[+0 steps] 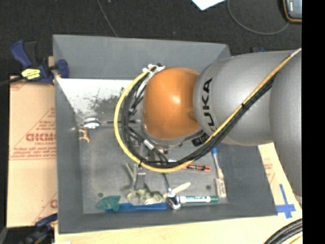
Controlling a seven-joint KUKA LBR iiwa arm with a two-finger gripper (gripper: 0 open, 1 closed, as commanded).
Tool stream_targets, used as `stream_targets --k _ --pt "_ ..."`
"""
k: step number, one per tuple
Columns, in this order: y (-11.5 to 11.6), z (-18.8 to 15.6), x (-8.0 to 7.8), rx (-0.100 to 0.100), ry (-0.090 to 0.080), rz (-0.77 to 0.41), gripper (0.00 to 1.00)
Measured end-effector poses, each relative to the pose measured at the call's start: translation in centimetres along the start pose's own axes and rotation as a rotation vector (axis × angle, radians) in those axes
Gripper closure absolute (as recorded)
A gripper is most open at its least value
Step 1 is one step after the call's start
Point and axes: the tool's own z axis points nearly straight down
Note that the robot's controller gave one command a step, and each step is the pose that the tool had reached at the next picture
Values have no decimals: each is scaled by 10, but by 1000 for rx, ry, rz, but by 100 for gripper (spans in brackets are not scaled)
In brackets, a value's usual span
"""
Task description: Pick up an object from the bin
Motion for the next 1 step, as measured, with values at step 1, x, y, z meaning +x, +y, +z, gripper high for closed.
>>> stream_targets --k 1 --pt "-1 -5 -2 -2 -8 5 0"
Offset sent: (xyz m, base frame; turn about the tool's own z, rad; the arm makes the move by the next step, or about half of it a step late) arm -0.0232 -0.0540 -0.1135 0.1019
